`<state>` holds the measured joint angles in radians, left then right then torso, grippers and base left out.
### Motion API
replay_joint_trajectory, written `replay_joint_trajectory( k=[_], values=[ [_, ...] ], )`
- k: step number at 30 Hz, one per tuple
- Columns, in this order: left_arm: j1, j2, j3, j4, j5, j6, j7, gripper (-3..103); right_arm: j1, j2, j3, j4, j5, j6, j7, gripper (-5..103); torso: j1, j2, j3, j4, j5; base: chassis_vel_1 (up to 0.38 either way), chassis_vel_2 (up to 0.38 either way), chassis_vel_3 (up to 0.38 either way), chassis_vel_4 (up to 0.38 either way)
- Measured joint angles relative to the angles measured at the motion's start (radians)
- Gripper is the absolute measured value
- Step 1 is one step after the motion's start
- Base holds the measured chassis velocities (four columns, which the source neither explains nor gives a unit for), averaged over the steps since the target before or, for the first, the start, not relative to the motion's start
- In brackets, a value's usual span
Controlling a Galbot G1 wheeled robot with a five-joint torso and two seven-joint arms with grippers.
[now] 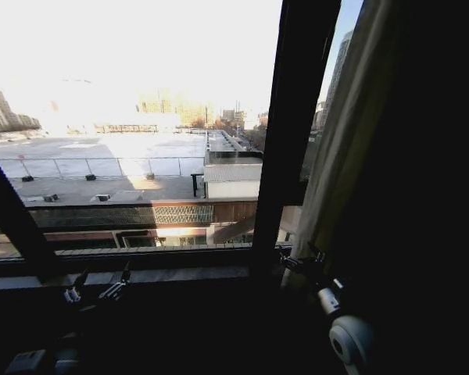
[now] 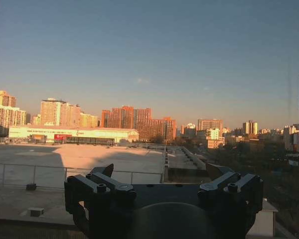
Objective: Open the curtains by pulling them apart, changing their state from closed to fully open.
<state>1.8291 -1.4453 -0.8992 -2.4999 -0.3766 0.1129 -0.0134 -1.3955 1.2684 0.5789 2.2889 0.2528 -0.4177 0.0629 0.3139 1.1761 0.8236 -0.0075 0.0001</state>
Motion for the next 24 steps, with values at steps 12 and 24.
replay_joint_trajectory(
  k=[12, 24],
  values=[
    [0.001, -0.005, -0.001, 0.0, 0.001, -0.003, 0.0, 100, 0.001, 0.005, -0.005, -0.008, -0.011, 0.0, 0.0, 100, 0.0, 0.0, 0.0, -0.0001, 0.0004, 0.086, 0.105, -0.093, -0.094],
    [0.005, -0.01, -0.004, 0.0, 0.003, -0.01, 0.0, 100, 0.008, 0.006, -0.006, -0.013, -0.017, 0.002, -0.004, 100, 0.0, 0.0, 0.0, -0.0002, -0.0001, 0.293, 0.296, -0.296, -0.294]
  ],
)
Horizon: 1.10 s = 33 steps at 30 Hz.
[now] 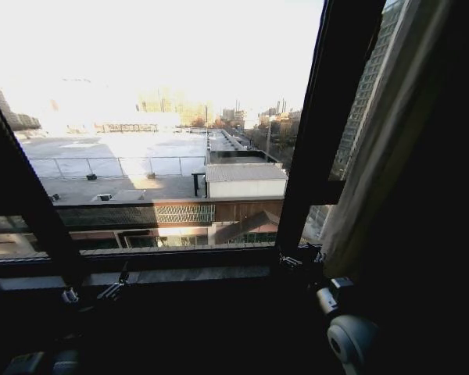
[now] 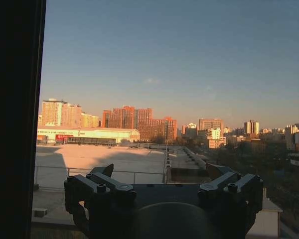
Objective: Open the curtains by pulling them apart, changing their state from closed to fully open.
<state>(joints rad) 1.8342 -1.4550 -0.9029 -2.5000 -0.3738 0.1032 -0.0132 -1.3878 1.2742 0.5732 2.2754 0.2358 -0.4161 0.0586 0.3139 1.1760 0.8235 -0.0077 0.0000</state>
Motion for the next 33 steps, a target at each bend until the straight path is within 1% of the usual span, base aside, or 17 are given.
replay_joint_trajectory(
  k=[3, 7, 9, 24, 27, 31, 33],
  values=[
    [0.003, -0.002, 0.0, 0.0, 0.0, -0.003, 0.0, 100, -0.001, 0.001, 0.0, -0.001, -0.004, 0.001, -0.001, 100, 0.0, 0.0, 0.0, 0.0, 0.0005, 0.344, 0.343, -0.367, -0.331],
    [0.009, -0.004, -0.003, 0.0, 0.001, -0.013, 0.0, 100, -0.002, 0.003, -0.001, -0.001, -0.017, 0.004, -0.012, 100, 0.0, 0.0, 0.0, 0.0001, 0.0001, 0.344, 0.339, -0.333, -0.345],
    [0.011, -0.005, -0.004, 0.0, 0.001, -0.019, 0.0, 100, -0.005, 0.004, 0.0, -0.002, -0.026, 0.017, -0.019, 100, 0.0, 0.0, 0.0, 0.0, 0.0001, 0.358, 0.375, -0.356, -0.344],
    [0.018, -0.011, -0.003, 0.0, 0.002, -0.024, 0.0, 100, -0.022, 0.005, 0.002, 0.0, -0.032, 0.03, -0.031, 100, 0.0, 0.0, 0.0, 0.0, 0.0005, 0.348, 0.364, -0.348, -0.359],
    [0.019, -0.011, -0.003, 0.0, 0.002, -0.025, 0.0, 100, -0.024, 0.004, 0.002, 0.002, -0.033, 0.03, -0.033, 100, 0.0, 0.0, 0.0, 0.0, -0.0001, 0.351, 0.328, -0.359, -0.358],
    [0.019, -0.012, -0.003, 0.0, 0.002, -0.025, 0.0, 100, -0.023, 0.003, 0.003, 0.002, -0.033, 0.031, -0.034, 100, 0.0, 0.0, 0.0, 0.0, 0.0006, 0.37, 0.363, -0.367, -0.351],
    [0.019, -0.012, -0.002, 0.0, 0.003, -0.025, 0.0, 100, -0.022, 0.003, 0.003, 0.003, -0.033, 0.031, -0.034, 100, 0.0, 0.0, 0.0, 0.0001, -0.0003, 0.365, 0.354, -0.368, -0.345]
  ],
)
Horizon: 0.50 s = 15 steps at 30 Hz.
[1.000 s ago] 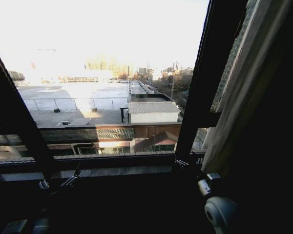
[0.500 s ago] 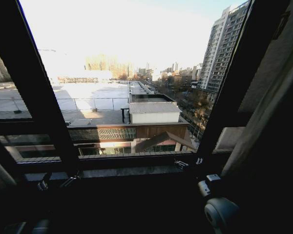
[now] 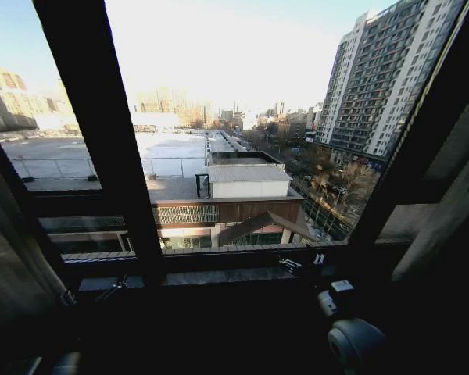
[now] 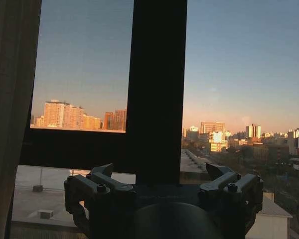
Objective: Open the curtains by pulling them apart, changing their state from closed to fully open.
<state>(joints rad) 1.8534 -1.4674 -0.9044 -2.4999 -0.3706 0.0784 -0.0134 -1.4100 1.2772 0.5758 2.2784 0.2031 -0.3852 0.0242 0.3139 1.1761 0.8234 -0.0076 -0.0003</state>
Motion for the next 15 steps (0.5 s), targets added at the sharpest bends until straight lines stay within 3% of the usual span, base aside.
replay_joint_trajectory(
  k=[15],
  values=[
    [-0.005, -0.001, 0.006, 0.0, 0.005, -0.001, 0.001, 100, 0.006, -0.001, -0.001, -0.009, -0.001, 0.003, -0.005, 100, 0.0, 0.0, 0.0, -0.0001, 0.0007, 0.35, 0.351, -0.349, -0.348]
  ],
)
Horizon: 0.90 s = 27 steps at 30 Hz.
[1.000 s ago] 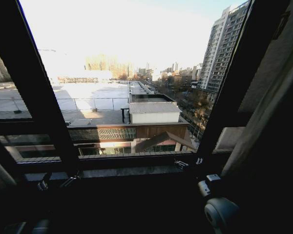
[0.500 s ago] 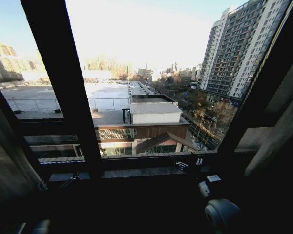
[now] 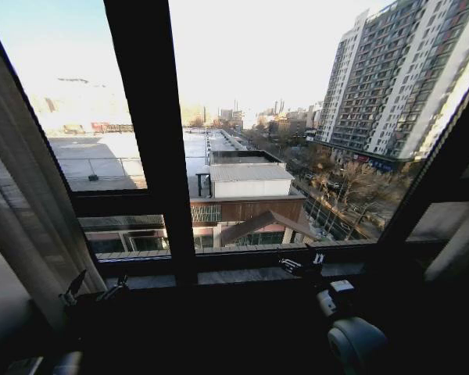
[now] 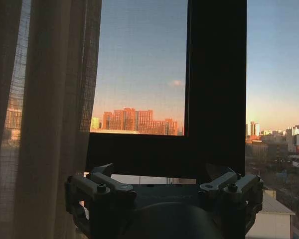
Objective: Open the curtains by pulling them apart, changing their state from closed to fully open.
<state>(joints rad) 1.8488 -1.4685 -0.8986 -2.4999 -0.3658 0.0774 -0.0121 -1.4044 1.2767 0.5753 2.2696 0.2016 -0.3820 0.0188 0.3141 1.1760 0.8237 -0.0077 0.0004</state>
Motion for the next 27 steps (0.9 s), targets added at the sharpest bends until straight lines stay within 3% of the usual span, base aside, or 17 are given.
replay_joint_trajectory(
  k=[15, 24, 27],
  values=[
    [-0.012, 0.005, 0.001, 0.0, 0.001, 0.0, 0.001, 100, 0.011, 0.001, -0.012, -0.017, 0.0, 0.011, -0.008, 100, 0.0, 0.0, 0.0, 0.0, -0.0003, 0.343, 0.362, -0.338, -0.371],
    [-0.056, 0.058, 0.0, 0.046, -0.009, 0.027, -0.002, 100, 0.017, 0.008, -0.025, -0.028, 0.0, 0.038, -0.014, 100, 0.0, 0.0, 0.0, 0.0003, -0.0013, 0.205, 0.253, -0.216, -0.256],
    [-0.113, 0.112, 0.014, 0.088, -0.029, 0.058, -0.003, 100, 0.006, 0.008, -0.021, -0.031, 0.0, 0.054, -0.014, 100, 0.0, 0.0, 0.0, 0.0001, -0.0006, 0.038, 0.015, -0.026, -0.02]
  ],
)
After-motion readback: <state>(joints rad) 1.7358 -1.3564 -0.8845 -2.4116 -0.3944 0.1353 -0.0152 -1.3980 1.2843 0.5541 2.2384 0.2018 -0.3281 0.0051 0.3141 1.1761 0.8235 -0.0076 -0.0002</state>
